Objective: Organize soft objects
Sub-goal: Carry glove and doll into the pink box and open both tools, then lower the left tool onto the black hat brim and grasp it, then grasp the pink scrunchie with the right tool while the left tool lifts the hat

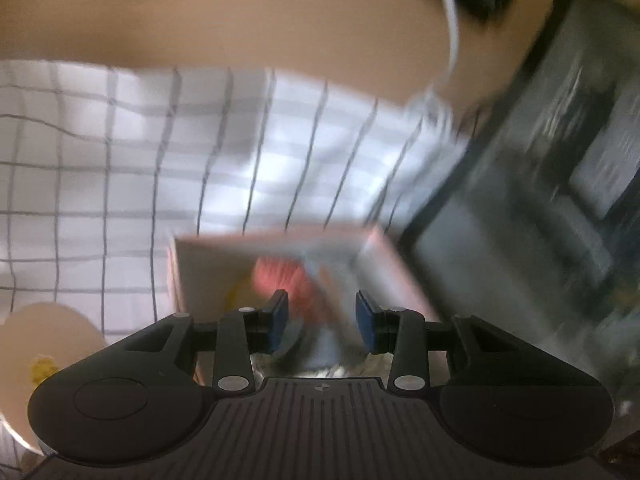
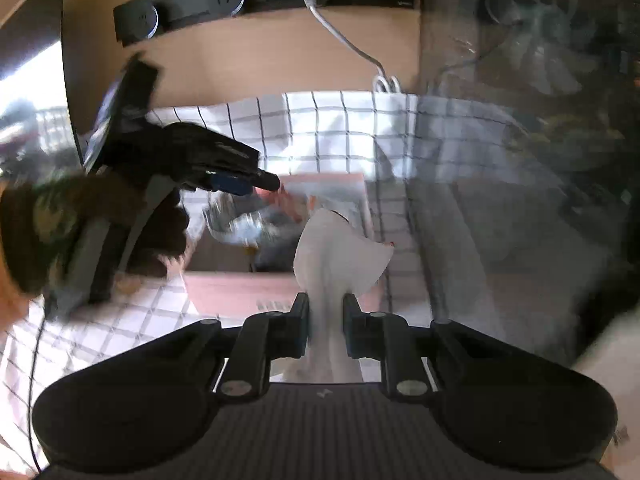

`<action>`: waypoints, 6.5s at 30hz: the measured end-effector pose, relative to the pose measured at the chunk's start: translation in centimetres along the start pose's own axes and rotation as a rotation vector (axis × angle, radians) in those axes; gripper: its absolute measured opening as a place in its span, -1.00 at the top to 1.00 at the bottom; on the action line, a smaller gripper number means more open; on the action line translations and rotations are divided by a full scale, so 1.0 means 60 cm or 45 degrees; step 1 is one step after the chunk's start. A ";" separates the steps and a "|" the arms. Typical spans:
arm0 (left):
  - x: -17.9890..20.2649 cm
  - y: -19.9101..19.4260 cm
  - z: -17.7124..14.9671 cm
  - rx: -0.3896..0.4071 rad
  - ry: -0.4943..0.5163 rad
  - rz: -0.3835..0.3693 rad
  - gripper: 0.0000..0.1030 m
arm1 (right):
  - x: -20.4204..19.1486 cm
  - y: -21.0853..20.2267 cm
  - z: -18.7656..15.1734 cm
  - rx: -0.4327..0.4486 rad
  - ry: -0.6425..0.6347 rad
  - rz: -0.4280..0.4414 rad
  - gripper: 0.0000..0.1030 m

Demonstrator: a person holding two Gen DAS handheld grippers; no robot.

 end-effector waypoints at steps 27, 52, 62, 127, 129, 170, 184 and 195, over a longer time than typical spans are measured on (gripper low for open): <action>-0.304 -0.379 -0.207 0.159 -0.288 0.511 0.21 | -0.104 0.410 0.096 -0.422 0.096 -0.016 0.44; -0.277 -0.351 -0.201 0.060 -0.005 0.339 0.21 | -0.277 0.132 0.004 -0.020 -0.252 0.102 -0.67; -0.340 -0.305 -0.133 0.101 -0.033 0.404 0.21 | -0.351 0.138 -0.085 -0.127 -0.459 0.110 -0.67; -0.351 -0.244 -0.221 -0.328 -0.068 -0.026 0.40 | -0.468 0.261 -0.081 -0.127 -0.516 0.344 -0.23; -0.355 -0.249 -0.226 -0.318 -0.163 -0.046 0.44 | -0.464 0.258 -0.083 -0.129 -0.507 0.339 -0.23; -0.513 -0.622 -0.289 0.328 -0.470 0.626 0.55 | -0.680 0.369 0.011 -0.085 -0.584 0.465 -0.51; -0.499 -0.614 -0.255 0.344 -0.432 0.586 0.55 | -0.651 0.348 0.041 -0.204 -0.433 0.525 0.59; -0.401 -0.559 -0.053 0.464 -0.121 0.476 0.55 | -0.524 0.138 0.222 0.147 -0.344 0.499 0.60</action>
Point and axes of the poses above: each gripper's, at about its wrist camera, not at the fingertips, and y roughly the way its jaws point, x to its right, z to its top, the point moved 8 cm from there along y, roughly the way its jaws point, and after that the axes turned 1 degree about -z, right-handed, at the moved point
